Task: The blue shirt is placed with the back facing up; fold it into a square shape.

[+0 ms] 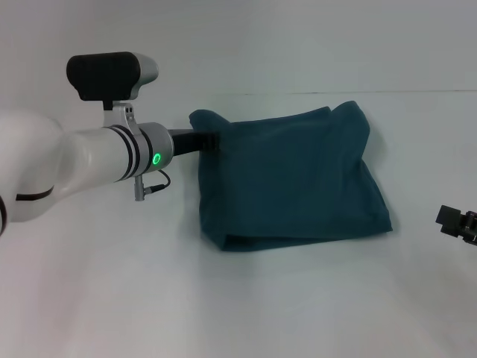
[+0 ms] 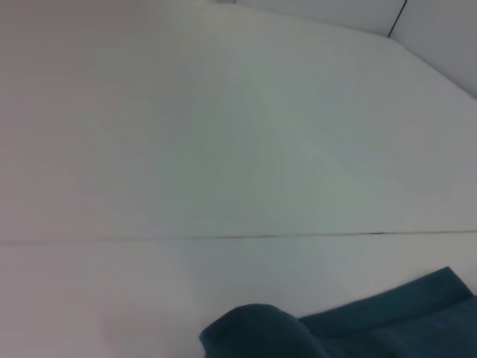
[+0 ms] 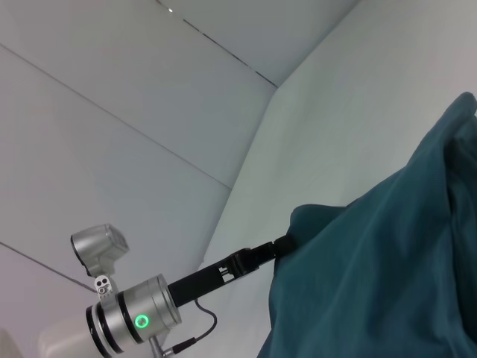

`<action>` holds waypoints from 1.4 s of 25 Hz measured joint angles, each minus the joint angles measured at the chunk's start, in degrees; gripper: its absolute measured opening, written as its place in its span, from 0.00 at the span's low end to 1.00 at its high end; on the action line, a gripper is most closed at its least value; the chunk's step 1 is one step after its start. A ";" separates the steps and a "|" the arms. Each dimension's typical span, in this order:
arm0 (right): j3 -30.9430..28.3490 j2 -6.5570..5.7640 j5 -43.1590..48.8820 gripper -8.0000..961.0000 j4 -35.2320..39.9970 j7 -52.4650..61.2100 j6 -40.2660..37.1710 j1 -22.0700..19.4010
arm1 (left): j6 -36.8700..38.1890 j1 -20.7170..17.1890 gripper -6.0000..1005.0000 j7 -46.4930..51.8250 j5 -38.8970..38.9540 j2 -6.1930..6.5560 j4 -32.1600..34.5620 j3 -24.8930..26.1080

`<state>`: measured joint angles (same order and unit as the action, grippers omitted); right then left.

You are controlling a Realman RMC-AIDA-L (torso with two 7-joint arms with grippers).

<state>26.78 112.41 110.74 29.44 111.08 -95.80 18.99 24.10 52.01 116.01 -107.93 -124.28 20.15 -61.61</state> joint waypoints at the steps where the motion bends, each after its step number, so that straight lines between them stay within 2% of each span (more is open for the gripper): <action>1: 0.01 0.00 -0.02 0.93 0.00 0.01 0.01 0.01 | 0.01 -0.01 0.17 0.01 0.03 0.00 0.11 0.01; 6: 0.03 0.03 -0.15 0.93 -0.03 0.02 0.01 0.13 | 0.11 -0.52 0.08 0.38 0.11 0.00 0.66 0.48; 9: 0.03 0.13 -0.21 0.93 -0.07 0.03 0.01 0.19 | 0.09 -2.70 0.02 2.35 0.27 -0.05 3.24 0.80; 12: 0.03 0.14 -0.26 0.93 -0.41 0.08 0.01 0.22 | -0.09 -5.66 0.03 5.48 0.34 -0.03 6.23 0.96; 15: -0.02 -0.03 -0.31 0.93 -0.71 0.09 0.15 0.35 | 0.31 -6.98 0.03 6.30 0.31 0.28 7.36 1.29; 25: -0.15 0.12 -0.11 0.93 -0.71 0.19 0.78 1.47 | 0.52 -7.45 0.04 5.96 0.25 0.32 7.49 1.37; 30: -0.15 0.21 -0.10 0.93 -0.74 0.20 0.96 1.49 | 3.44 -8.58 0.05 3.37 1.26 0.13 9.53 2.06; 35: -0.04 -0.04 -0.06 0.93 -1.43 0.20 1.70 1.50 | 3.70 -7.14 0.06 2.88 1.62 1.54 6.21 4.69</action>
<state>26.74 112.37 110.68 28.02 111.27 -94.10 20.49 27.80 44.87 118.89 -106.31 -122.74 26.36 -56.92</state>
